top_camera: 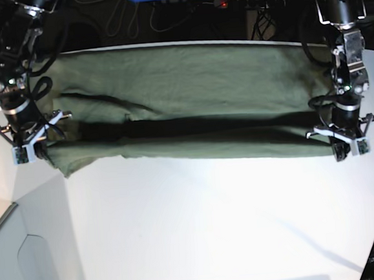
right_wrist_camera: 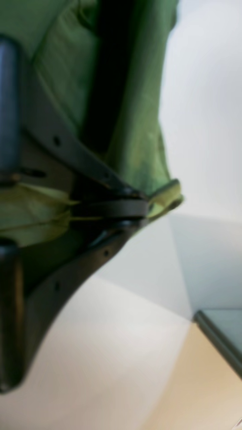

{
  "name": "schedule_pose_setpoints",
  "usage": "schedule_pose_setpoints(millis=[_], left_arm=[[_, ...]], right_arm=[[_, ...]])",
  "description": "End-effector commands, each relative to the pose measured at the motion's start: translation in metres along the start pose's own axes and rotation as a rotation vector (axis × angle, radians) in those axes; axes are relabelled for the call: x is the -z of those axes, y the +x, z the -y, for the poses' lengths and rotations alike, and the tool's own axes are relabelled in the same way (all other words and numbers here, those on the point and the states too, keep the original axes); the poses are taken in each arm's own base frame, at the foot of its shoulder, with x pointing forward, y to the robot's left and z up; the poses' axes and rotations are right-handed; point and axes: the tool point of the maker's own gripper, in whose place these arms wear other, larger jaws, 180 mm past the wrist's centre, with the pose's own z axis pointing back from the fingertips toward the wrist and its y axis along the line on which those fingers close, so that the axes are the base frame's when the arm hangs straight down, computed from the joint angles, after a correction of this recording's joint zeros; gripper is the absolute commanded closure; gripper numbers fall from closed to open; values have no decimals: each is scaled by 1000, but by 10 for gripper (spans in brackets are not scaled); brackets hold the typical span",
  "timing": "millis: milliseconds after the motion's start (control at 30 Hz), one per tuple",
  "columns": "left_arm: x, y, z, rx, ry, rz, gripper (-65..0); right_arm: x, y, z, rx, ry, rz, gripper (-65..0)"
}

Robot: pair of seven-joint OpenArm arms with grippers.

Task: Layout the t-shirt on the table in an organized manner, then fold the t-shirt properly
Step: 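Lift the strip ends with both grippers and drag them away from the table edge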

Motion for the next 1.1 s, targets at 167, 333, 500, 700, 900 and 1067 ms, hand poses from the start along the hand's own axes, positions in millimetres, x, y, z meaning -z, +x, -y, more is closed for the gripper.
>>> schedule_pose_setpoints(millis=[167,333,500,700,900,1067], left_arm=[[-14,18,-5,11,-1,102,-1],[-34,38,-2,-89,-24,165,-1],[-47,44,5,-108,-44,184,-1],[-58,28,2,-109,-41,151,-1],[-65,24,4,-105,-46,142,-1],[-71,36,-4,-109,-24,173,-1]], right_arm=[[-17,19,-2,-27,7,98,0],[-19,12,0,-26,4,83,0],[-28,17,-1,-46,0,95,0],[-37,19,1,-68,-7,100,0],[-47,10,-1,-80,-3,86,0],[-60,10,-14,-63,13,124,0]])
